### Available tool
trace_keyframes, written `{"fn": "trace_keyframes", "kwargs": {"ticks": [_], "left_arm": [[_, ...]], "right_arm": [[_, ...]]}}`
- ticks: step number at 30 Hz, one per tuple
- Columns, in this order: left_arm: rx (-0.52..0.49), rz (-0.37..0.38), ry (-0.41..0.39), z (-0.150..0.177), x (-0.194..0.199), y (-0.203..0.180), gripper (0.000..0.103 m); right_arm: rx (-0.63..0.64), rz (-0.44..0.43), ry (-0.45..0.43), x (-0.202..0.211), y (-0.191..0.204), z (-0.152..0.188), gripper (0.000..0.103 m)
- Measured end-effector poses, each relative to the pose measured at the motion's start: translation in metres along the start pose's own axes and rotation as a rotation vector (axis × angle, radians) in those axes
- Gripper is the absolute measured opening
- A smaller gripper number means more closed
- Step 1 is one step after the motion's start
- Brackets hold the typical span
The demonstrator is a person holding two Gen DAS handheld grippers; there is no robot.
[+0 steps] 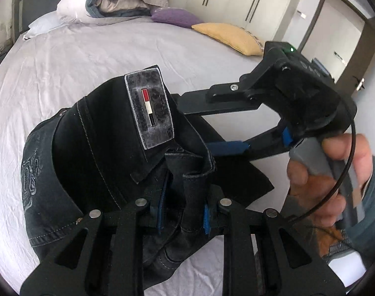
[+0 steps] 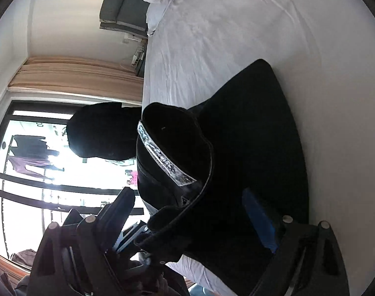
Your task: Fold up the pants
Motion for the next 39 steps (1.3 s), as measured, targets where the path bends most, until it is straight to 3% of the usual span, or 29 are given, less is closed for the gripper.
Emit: {"fn": "trace_keyframes", "kwargs": {"ticks": [3, 5, 8, 10, 12, 17, 21, 25, 27, 29, 31, 32, 35, 37, 39], "left_arm": [[-0.026, -0.025, 0.002, 0.009, 0.001, -0.013, 0.021], [-0.057, -0.05, -0.003, 0.009, -0.002, -0.023, 0.021], [-0.11, -0.091, -0.017, 0.008, -0.005, -0.04, 0.021], [-0.148, -0.115, -0.027, 0.01, -0.006, -0.052, 0.021], [-0.176, -0.122, -0.037, 0.01, -0.01, -0.065, 0.021], [-0.208, -0.1, -0.038, 0.013, -0.029, -0.088, 0.021], [-0.227, -0.087, -0.024, 0.004, -0.054, -0.105, 0.021], [-0.219, -0.078, 0.032, 0.014, -0.091, -0.111, 0.021], [-0.216, -0.077, 0.028, 0.021, -0.103, -0.115, 0.025], [-0.204, -0.055, 0.015, 0.022, -0.102, -0.12, 0.043], [-0.168, 0.039, 0.039, 0.02, -0.094, -0.123, 0.057], [-0.152, 0.057, 0.039, 0.016, -0.086, -0.116, 0.057], [-0.083, 0.152, 0.002, 0.012, -0.042, -0.11, 0.057], [-0.045, 0.171, -0.051, 0.011, -0.008, -0.096, 0.06], [0.015, 0.148, -0.116, 0.004, 0.018, -0.065, 0.062]], "right_arm": [[0.031, -0.005, -0.002, -0.002, 0.009, -0.005, 0.09], [0.076, 0.022, 0.022, -0.008, 0.019, -0.007, 0.08], [0.18, 0.079, 0.068, -0.01, 0.027, -0.008, 0.059], [0.277, 0.173, 0.084, -0.01, 0.033, -0.009, 0.027], [0.308, 0.211, 0.087, -0.005, 0.032, -0.012, 0.021], [0.355, 0.261, 0.076, 0.016, 0.021, -0.018, 0.019], [0.302, 0.232, 0.059, 0.028, -0.002, -0.023, 0.019], [0.23, 0.21, 0.079, 0.02, -0.032, -0.026, 0.02], [0.199, 0.194, 0.082, 0.009, -0.037, -0.035, 0.02], [0.174, 0.153, 0.062, 0.013, -0.046, -0.034, 0.017], [0.168, 0.14, 0.042, 0.02, -0.051, -0.032, 0.017], [0.162, 0.138, 0.034, 0.025, -0.053, -0.031, 0.019], [0.116, 0.171, -0.012, 0.041, -0.061, -0.038, 0.04], [0.134, 0.24, -0.079, 0.066, -0.058, -0.039, 0.044], [0.155, 0.182, -0.129, 0.086, -0.042, -0.041, 0.044]]}}
Point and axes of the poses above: each gripper's, at about its wrist camera, not at the fingertips, and x roughly against the way its jaws point, y to its left, z to its underside, the point moved 3 cm from there along -x, roughly the way its jaws point, and after that the axes turned 10 degrees about z, right-handed, at the moved point
